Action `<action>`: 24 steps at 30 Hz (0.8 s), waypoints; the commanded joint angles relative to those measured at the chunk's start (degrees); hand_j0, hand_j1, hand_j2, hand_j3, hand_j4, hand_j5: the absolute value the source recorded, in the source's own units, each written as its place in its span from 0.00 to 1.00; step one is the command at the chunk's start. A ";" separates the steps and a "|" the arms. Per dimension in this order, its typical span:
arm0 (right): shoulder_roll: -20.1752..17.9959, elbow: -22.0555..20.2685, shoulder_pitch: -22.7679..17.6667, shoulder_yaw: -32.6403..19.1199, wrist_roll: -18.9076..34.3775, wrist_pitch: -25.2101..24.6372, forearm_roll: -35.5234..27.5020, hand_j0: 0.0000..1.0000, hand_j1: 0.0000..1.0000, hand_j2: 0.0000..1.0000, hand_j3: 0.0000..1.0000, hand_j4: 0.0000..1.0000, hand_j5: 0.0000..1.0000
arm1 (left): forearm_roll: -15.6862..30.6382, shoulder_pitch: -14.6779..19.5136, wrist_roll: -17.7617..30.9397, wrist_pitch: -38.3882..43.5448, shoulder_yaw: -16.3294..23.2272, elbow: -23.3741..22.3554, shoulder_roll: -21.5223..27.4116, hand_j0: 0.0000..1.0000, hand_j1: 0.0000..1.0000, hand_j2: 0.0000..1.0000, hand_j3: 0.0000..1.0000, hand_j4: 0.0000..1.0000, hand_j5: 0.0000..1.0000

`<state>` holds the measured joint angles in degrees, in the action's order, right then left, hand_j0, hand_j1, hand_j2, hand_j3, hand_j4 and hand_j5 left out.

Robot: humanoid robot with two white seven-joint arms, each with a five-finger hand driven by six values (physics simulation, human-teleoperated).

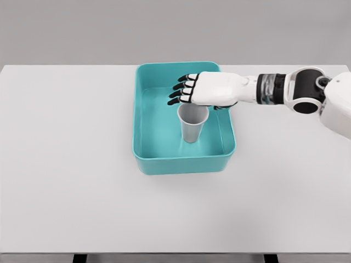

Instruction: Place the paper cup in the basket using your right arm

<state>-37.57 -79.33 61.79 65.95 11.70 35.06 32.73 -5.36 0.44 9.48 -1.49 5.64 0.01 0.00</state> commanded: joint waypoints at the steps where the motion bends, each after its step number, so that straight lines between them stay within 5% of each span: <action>1: -0.66 -0.04 0.00 -0.04 -0.10 -0.06 -0.30 1.00 1.00 1.00 1.00 1.00 1.00 | 0.00 0.00 0.01 0.00 -0.11 -0.01 0.00 1.00 1.00 1.00 1.00 1.00 1.00; 5: -5.76 -0.48 1.67 -0.39 -0.54 -0.06 -1.44 1.00 1.00 1.00 1.00 1.00 1.00 | 0.00 0.00 0.01 0.00 0.07 -0.01 0.00 1.00 1.00 1.00 1.00 1.00 1.00; 9: -21.48 -2.94 0.62 -0.74 -5.46 -0.06 -7.50 1.00 1.00 1.00 1.00 1.00 1.00 | 0.00 0.00 0.01 0.00 -0.11 -0.01 0.00 1.00 1.00 1.00 1.00 1.00 1.00; 11: -27.64 -3.29 -5.79 -1.09 -8.62 -0.06 -11.37 1.00 1.00 1.00 1.00 1.00 1.00 | 0.00 0.00 0.01 0.00 0.07 -0.01 0.00 1.00 1.00 1.00 1.00 1.00 1.00; 14: -29.41 -3.90 -11.07 -1.88 -8.80 -0.06 -11.19 1.00 1.00 1.00 1.00 1.00 1.00 | 0.00 0.00 0.01 0.00 0.07 -0.01 0.00 1.00 1.00 1.00 1.00 1.00 1.00; 16: -29.32 -7.06 -11.42 -2.58 -6.87 -0.06 -11.11 1.00 1.00 1.00 1.00 1.00 1.00 | 0.00 0.00 0.01 0.00 0.07 -0.01 0.00 1.00 1.00 1.00 1.00 1.00 1.00; 24: -30.81 -7.25 -13.45 -4.87 -5.90 -0.06 -11.19 1.00 1.00 1.00 1.00 1.00 1.00 | 0.00 0.00 0.01 0.00 0.07 -0.01 0.00 1.00 1.00 1.00 1.00 1.00 1.00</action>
<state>-67.74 -86.41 48.34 61.39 5.72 35.03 21.92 -5.36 0.44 9.48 -1.49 5.66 0.01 0.00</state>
